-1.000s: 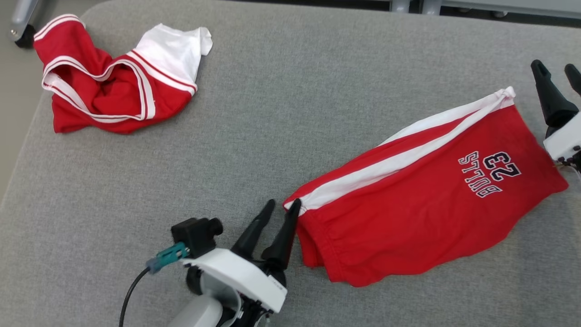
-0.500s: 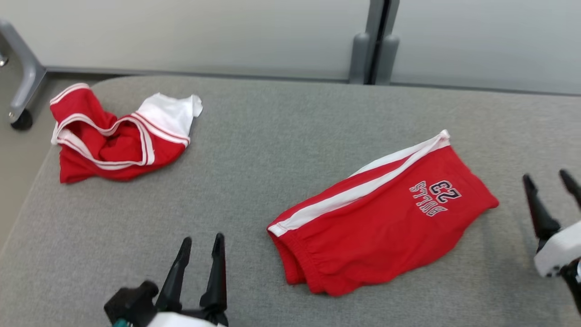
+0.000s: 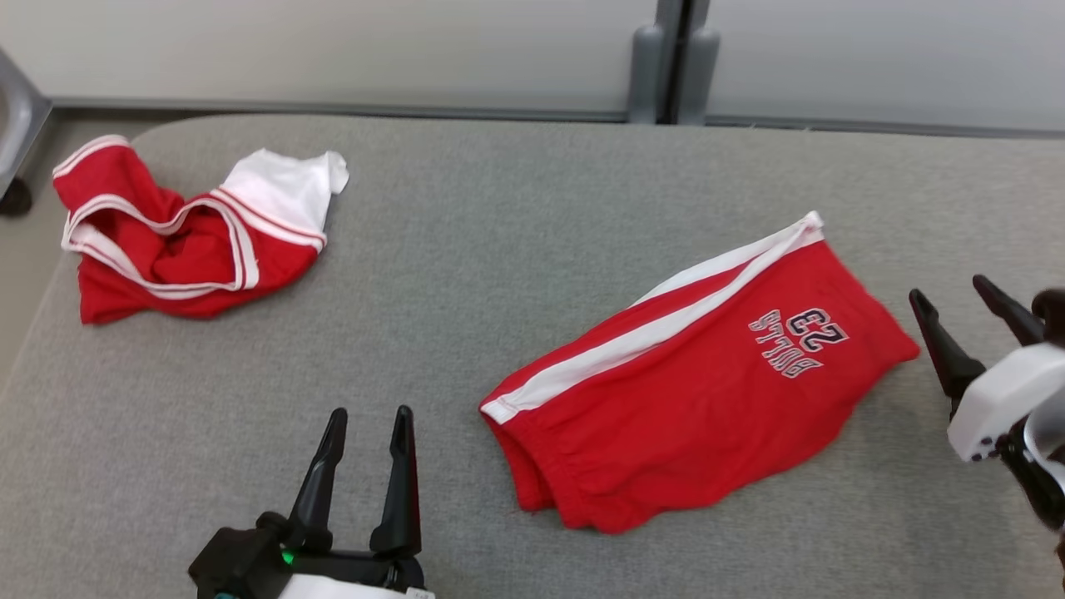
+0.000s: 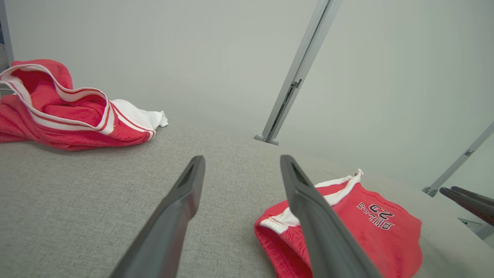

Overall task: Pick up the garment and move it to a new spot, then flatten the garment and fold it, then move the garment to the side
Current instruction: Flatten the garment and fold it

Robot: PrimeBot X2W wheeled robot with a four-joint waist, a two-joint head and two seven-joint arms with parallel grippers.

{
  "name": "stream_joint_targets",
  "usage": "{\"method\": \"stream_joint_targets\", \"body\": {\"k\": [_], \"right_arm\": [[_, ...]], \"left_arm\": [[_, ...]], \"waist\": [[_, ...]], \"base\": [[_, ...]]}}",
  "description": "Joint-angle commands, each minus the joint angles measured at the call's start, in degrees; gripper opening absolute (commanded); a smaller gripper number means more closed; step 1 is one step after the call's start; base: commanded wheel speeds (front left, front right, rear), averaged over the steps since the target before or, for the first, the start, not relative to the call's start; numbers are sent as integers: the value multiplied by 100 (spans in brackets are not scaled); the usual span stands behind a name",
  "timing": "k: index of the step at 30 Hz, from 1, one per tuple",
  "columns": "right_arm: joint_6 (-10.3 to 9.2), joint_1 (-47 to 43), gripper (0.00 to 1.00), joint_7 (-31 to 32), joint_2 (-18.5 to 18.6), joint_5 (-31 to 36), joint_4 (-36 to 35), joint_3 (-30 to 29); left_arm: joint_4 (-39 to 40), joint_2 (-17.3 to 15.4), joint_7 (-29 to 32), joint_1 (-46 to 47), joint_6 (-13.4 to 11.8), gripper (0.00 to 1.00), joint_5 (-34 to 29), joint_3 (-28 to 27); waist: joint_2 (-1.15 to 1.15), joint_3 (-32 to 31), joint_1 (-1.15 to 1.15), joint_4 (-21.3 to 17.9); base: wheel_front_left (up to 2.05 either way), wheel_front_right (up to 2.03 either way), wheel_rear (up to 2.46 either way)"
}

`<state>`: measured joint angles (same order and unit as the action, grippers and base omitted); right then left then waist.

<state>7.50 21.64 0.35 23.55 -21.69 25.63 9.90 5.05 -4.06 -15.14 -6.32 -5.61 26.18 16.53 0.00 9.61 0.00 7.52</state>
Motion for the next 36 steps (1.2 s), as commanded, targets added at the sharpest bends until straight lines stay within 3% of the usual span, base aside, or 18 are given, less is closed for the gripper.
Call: {"method": "stream_joint_targets", "body": {"k": [1,8,11,19,20,21,29,36], "right_arm": [[-2,146,100,102,46,-38,97,39],[-2,861,100,694,214,149,780,265],[-2,1016,100,918,279,129,1038,275],[-2,1004,100,1550,303,-152,1364,617],[-2,960,72,1645,306,-228,1359,699],[-2,922,0,1710,296,-359,1309,766],[-2,592,0,1611,335,-1497,666,721],[-2,-143,0,1609,602,-2042,-43,459]], "left_arm": [[-43,21,1,134,58,100,-80,-8],[-224,107,-1,397,197,100,-73,84],[-208,108,0,419,141,100,39,134],[-193,111,-1,455,64,100,177,176],[-202,108,-1,467,62,100,188,176],[-208,109,0,480,61,100,208,178],[-356,107,-1,289,159,100,183,144],[-528,106,0,43,302,100,-97,-34]], "waist": [[0,311,0,238],[0,732,0,728],[0,813,0,887],[0,842,0,939],[0,825,0,916],[0,812,0,884],[0,391,0,328],[0,-15,0,-149]], "base": [[0,0,0],[0,0,0],[0,0,0],[0,0,0],[0,0,0],[0,0,0],[0,0,0],[0,0,0]]}}
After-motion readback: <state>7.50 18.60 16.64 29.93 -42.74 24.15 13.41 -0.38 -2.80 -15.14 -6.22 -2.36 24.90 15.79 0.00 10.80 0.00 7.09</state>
